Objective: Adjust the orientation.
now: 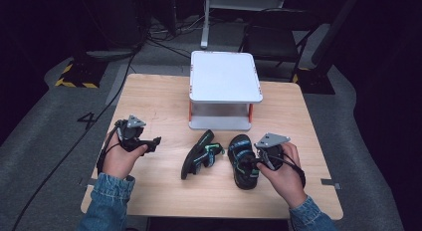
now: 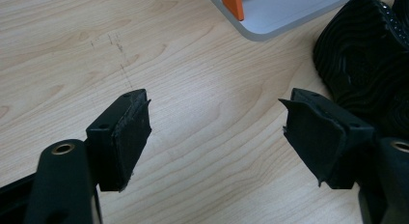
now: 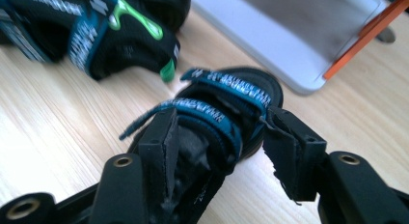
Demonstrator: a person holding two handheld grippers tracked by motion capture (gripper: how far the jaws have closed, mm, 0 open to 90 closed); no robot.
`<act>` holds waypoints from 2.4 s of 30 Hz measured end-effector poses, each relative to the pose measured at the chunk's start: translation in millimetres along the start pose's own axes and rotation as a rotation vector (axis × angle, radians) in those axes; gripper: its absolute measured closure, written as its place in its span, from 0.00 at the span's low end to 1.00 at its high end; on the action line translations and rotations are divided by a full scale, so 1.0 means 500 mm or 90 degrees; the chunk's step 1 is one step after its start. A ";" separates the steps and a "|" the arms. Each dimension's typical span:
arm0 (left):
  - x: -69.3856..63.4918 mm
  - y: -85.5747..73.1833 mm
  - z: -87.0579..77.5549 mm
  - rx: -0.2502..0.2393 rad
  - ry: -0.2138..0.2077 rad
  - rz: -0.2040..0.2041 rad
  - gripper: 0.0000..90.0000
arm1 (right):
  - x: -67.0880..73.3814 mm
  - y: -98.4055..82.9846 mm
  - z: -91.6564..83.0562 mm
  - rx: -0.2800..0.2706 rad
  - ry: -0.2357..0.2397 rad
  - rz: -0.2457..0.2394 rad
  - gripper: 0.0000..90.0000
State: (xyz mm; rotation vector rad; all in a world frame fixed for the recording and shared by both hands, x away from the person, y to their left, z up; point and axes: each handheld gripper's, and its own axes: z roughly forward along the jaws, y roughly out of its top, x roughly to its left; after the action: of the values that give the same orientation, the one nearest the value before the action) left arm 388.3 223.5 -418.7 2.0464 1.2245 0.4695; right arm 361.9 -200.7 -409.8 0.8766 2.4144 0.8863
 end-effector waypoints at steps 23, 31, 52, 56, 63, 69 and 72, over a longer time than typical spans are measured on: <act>0.004 -0.022 -0.020 0.001 0.010 -0.014 0.27 | 0.071 0.056 0.022 -0.095 0.143 -0.016 0.49; 0.012 -0.042 -0.037 0.002 0.022 -0.026 0.27 | 0.110 0.070 0.064 -0.040 0.169 -0.044 0.49; 0.035 -0.109 -0.097 0.005 0.067 -0.069 0.27 | 0.101 0.129 0.169 0.007 0.210 -0.087 0.56; 0.034 -0.108 -0.095 0.005 0.066 -0.068 0.27 | 0.098 0.128 0.154 0.004 0.194 -0.093 0.70; 0.029 -0.102 -0.085 0.010 0.056 -0.062 0.27 | 0.101 0.130 0.129 -0.017 0.185 -0.111 0.97; 0.031 -0.097 -0.085 0.005 0.055 -0.061 0.27 | 0.111 0.161 0.099 -0.070 0.219 -0.104 0.98; 0.031 -0.095 -0.084 0.003 0.052 -0.059 0.27 | 0.117 0.177 0.106 -0.071 0.215 -0.106 0.98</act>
State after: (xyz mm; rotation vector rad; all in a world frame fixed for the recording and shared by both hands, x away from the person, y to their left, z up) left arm 340.7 267.6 -424.7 1.9817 1.3640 0.5101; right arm 386.6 -85.6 -396.1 0.5082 2.6412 1.1683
